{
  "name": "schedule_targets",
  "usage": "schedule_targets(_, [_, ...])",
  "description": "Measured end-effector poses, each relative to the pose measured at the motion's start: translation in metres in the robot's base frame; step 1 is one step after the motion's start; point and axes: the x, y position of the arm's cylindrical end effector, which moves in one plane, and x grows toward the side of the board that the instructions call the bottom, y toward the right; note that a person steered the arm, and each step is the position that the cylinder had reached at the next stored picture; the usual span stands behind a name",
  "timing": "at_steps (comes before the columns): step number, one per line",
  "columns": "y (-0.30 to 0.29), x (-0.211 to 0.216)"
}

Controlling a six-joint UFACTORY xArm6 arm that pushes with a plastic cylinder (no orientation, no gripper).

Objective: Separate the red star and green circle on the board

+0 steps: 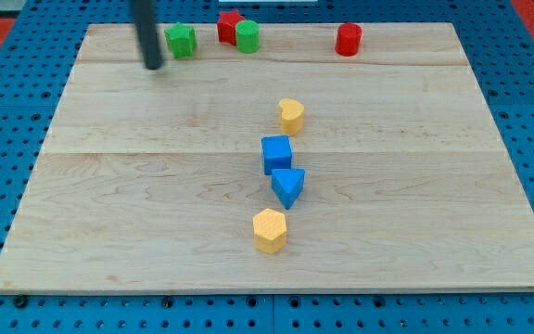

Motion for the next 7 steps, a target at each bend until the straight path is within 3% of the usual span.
schedule_targets(1, [-0.047,-0.045])
schedule_targets(2, [-0.043,-0.088])
schedule_targets(3, [-0.043,-0.088])
schedule_targets(5, [0.156,-0.087])
schedule_targets(7, [0.193,-0.063])
